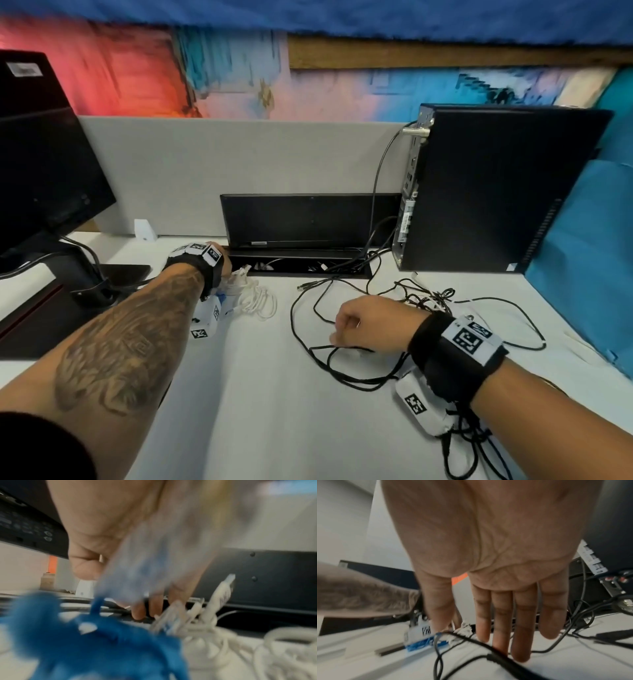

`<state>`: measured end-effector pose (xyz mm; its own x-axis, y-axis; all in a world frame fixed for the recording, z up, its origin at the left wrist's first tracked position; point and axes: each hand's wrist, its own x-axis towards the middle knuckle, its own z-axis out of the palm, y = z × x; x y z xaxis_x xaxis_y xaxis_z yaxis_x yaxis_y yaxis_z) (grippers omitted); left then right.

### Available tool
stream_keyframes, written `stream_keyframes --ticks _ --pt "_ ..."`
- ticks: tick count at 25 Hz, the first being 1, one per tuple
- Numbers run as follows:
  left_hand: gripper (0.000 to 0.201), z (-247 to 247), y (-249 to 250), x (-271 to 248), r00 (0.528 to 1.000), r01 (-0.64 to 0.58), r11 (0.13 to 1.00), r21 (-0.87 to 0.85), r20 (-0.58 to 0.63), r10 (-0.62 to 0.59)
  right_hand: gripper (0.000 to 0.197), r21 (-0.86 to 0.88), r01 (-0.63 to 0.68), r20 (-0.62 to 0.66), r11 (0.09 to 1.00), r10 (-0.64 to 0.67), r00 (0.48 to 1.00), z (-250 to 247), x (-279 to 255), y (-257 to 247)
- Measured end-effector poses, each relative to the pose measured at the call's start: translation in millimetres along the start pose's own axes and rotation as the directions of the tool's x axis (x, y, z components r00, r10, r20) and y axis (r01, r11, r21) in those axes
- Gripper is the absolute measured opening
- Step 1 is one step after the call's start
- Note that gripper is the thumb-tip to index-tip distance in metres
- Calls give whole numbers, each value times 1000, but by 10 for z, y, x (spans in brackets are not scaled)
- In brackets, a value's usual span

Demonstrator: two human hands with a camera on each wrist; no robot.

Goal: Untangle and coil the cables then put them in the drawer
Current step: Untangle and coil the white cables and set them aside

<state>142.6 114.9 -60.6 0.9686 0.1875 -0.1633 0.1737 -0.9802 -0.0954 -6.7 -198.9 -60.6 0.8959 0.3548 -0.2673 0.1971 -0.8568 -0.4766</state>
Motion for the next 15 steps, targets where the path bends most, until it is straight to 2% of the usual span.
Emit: stream_keyframes --ticks 2,4,5,6,8,10,11,12,13,15 --pt "36 -159 28 -48 999 15 991 -136 -35 -20 26 -109 15 64 994 -8 998 84 -35 -33" --pt "40 -384 180 -249 994 -89 964 -249 -77 72 11 -197 31 100 980 -11 995 105 -67 -56" --pt "39 -477 300 -399 982 -181 932 -315 -104 156 6 -212 31 93 977 -12 996 89 -93 -67" --pt "35 -544 431 -585 965 -262 856 -445 -122 232 14 -213 28 56 977 -16 998 48 -99 -68" --pt "23 -575 680 -1015 896 -390 617 -684 -128 425 21 -70 17 -93 997 -23 995 -83 -126 -68" --pt "26 -490 896 -1383 757 -490 536 -687 -31 652 14 148 48 -254 988 -9 967 -236 -191 -70" --pt "30 -405 1009 -1500 685 -517 517 -682 33 727 10 211 67 -314 975 3 949 -317 -228 -67" --pt "35 -318 1121 -1595 632 -540 483 -690 47 774 9 266 75 -342 961 22 939 -398 -269 -50" --pt "40 -236 1225 -1660 619 -545 442 -713 13 785 7 330 85 -340 940 34 940 -467 -309 -32" --pt "40 -85 1399 -1706 653 -555 351 -754 -133 745 4 458 136 -316 878 18 948 -577 -415 -14"
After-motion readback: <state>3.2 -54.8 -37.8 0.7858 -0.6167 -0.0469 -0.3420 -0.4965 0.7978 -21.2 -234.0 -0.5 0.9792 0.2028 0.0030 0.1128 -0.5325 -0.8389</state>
